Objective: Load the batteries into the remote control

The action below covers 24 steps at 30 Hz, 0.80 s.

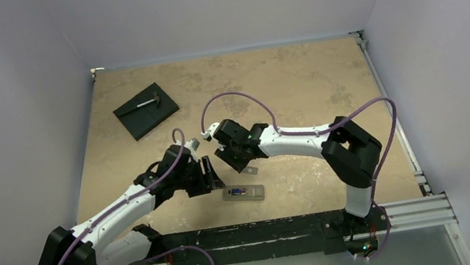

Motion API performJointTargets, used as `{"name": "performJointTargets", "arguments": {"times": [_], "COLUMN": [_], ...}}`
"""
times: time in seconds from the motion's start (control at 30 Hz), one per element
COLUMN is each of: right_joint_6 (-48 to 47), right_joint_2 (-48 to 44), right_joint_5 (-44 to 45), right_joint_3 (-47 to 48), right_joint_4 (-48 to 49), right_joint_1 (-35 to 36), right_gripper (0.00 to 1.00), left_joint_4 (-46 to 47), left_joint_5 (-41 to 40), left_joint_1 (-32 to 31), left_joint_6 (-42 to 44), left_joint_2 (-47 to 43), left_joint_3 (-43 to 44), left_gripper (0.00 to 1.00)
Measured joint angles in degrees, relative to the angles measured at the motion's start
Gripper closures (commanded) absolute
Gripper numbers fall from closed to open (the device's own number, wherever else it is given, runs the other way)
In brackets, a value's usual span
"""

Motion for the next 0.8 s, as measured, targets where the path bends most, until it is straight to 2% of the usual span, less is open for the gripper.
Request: {"name": "performJointTargets", "arguments": {"times": [0.8], "right_joint_6": [-0.79], "right_joint_2": [3.02], "right_joint_5": [0.44], "right_joint_3": [1.07], "right_joint_4": [-0.72], "right_joint_1": [-0.11], "right_gripper": [0.70], "left_joint_4": [0.02], "left_joint_5": [-0.15], "left_joint_1": [0.00], "left_joint_6": [0.00], "left_joint_2": [-0.04], "left_joint_3": [0.00], "left_gripper": [0.42]}}
